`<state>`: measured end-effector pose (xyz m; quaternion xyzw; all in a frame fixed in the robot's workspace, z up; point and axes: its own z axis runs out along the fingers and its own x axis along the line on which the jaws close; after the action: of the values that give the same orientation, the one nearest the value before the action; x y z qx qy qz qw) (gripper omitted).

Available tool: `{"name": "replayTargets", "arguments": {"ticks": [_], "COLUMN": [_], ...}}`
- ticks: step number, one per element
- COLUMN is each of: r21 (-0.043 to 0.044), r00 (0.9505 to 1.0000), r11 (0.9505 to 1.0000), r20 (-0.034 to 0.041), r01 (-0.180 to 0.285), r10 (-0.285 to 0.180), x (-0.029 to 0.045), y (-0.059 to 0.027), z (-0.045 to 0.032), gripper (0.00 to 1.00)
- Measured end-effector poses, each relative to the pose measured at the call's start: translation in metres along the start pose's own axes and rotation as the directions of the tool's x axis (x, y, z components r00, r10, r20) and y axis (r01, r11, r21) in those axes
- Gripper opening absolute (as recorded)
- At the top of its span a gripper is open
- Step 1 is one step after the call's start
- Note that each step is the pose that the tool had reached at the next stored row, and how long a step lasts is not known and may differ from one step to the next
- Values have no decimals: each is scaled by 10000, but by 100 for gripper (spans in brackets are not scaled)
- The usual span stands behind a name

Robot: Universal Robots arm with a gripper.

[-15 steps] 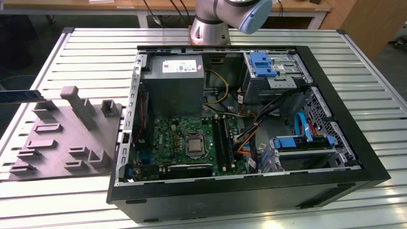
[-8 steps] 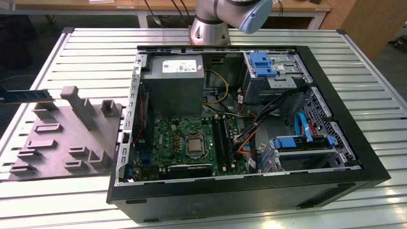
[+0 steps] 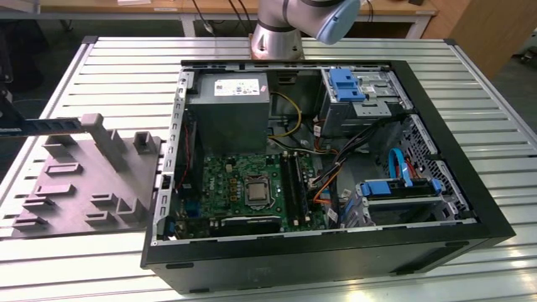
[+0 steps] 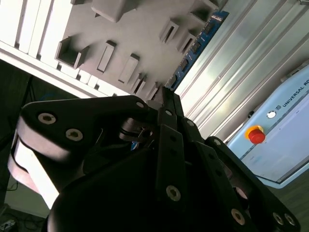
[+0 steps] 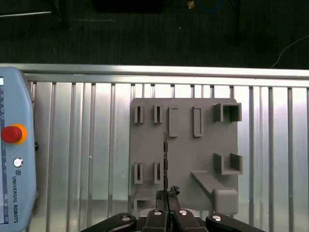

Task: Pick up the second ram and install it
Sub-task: 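Pick up the second ram and move it above second insertion slot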

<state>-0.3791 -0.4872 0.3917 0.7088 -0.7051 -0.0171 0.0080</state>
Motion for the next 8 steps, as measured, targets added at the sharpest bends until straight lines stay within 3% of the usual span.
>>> {"name": "replayTargets", "arguments": {"ticks": [8], "r21": [0], "r00": [10000], "r11": [10000], "r20": [1], "r01": [0], "r10": [0], "x": [-1], "y": [-95], "z": [-3], "gripper": [11]}}
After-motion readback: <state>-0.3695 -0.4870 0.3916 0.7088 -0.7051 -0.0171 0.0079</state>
